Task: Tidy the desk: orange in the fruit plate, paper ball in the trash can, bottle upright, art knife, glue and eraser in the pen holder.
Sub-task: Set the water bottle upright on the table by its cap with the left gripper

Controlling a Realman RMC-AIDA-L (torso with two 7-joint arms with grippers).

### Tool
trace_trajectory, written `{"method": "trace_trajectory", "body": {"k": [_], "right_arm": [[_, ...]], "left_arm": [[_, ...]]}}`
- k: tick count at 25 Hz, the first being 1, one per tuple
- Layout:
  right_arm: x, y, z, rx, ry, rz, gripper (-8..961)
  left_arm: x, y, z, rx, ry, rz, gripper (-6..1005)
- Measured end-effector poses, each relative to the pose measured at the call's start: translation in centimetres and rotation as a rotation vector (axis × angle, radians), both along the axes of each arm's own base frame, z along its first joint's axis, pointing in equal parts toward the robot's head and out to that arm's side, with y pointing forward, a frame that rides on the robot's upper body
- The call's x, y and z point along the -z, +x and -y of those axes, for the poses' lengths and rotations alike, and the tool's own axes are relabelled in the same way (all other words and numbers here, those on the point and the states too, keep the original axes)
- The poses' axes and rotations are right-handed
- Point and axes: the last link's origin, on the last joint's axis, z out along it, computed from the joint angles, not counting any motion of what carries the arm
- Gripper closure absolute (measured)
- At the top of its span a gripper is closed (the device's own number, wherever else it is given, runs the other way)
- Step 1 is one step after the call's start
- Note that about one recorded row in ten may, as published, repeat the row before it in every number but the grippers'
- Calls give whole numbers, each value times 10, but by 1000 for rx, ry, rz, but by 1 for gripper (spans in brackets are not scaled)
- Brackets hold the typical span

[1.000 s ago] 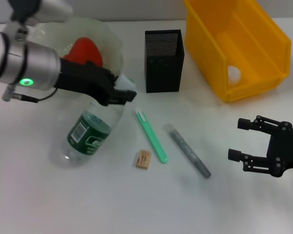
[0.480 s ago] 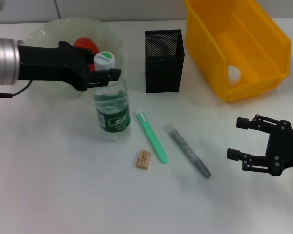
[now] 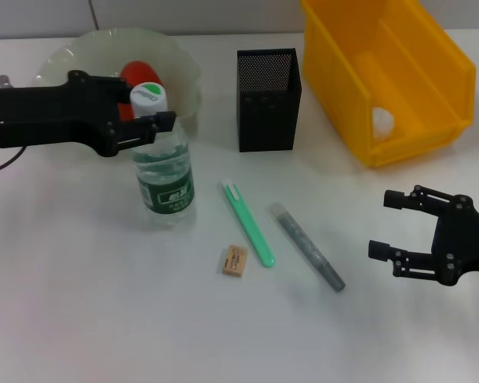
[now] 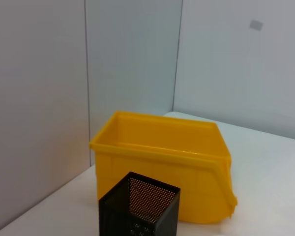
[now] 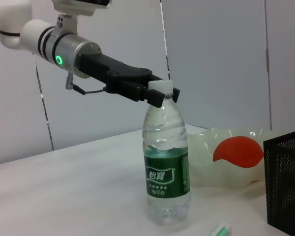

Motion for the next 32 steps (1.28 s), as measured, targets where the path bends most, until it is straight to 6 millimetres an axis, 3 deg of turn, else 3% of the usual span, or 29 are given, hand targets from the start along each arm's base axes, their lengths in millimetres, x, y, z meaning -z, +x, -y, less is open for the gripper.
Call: {"method": "trace_trajectory", "body": {"k": [23, 32], "right_arm": [[5, -7, -7, -24, -3, -2, 136], [6, -10, -9, -32, -4, -3, 137]], "left_arm": [[-46, -67, 23, -113, 137, 84, 558], [-50, -76, 20, -112, 205, 52, 559]]}}
